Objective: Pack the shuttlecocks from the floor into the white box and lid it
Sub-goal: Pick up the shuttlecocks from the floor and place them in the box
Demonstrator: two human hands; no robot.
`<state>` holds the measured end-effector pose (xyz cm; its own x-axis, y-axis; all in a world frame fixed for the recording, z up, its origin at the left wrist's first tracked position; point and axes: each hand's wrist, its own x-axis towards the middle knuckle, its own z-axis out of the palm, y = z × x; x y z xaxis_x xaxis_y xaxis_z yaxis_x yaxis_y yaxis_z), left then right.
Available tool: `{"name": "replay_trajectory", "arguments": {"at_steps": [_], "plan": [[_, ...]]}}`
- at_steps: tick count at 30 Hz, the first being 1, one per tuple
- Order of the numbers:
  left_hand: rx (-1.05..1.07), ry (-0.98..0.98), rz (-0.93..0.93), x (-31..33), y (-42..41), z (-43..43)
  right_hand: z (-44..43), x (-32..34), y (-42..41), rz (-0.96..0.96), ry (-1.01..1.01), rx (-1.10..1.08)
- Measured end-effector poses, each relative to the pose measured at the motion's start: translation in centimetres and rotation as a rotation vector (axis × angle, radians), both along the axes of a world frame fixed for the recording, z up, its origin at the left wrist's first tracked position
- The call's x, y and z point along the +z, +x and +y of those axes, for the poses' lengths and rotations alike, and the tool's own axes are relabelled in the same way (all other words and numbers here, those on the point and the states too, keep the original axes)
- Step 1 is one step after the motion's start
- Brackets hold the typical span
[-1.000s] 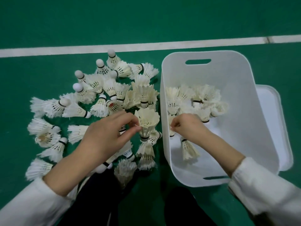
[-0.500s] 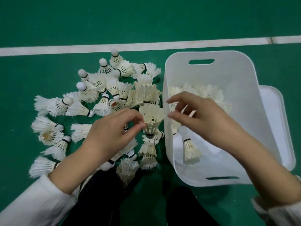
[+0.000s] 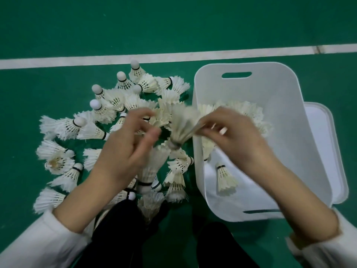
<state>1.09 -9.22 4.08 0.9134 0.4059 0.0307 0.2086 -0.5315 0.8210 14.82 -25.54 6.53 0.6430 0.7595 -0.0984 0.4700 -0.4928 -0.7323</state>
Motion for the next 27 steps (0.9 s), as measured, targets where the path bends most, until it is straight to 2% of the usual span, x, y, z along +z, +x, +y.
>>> {"name": "replay_trajectory", "arguments": {"at_steps": [2, 3, 5, 7, 10, 15, 20, 22, 24, 26, 27], "plan": [[0.074, -0.049, 0.017, 0.1, -0.1, 0.5, -2.0, 0.8, 2.2, -0.008, 0.117, -0.202], [0.089, -0.050, 0.049, 0.0, -0.2, 0.7, -3.1, 0.9, 3.3, -0.049, 0.102, -0.271], [0.089, -0.050, 0.144, -0.3, -0.3, 0.7, -5.1, -0.4, 5.3, -0.145, -0.132, -0.333], [0.042, 0.003, 0.197, -0.9, -0.2, 0.2, -6.5, -3.4, 6.1, -0.157, -0.421, -0.298], [-0.047, 0.105, 0.189, -1.2, 0.2, -0.7, -7.0, -7.8, 5.1, -0.113, -0.641, -0.140], [-0.124, 0.193, 0.157, -1.6, 0.3, -1.0, -5.5, -10.6, 4.0, -0.148, -0.717, -0.026], [-0.154, 0.181, 0.105, -1.6, 0.5, -0.9, -5.9, -9.9, 4.1, -0.152, -0.839, 0.061], [-0.156, 0.166, 0.094, -1.5, 0.6, -0.9, -5.8, -7.8, 3.9, -0.193, -0.781, -0.001], [-0.170, 0.168, 0.077, -1.6, 0.6, -0.9, -5.4, -5.0, 3.2, -0.210, -0.488, -0.117], [-0.193, 0.176, 0.066, -1.6, 0.6, -1.0, -4.4, -2.0, 1.7, -0.076, -0.145, -0.142], [-0.207, 0.179, 0.065, -1.5, 0.6, -1.1, -3.8, -0.9, 0.9, 0.017, -0.041, -0.090]]}}
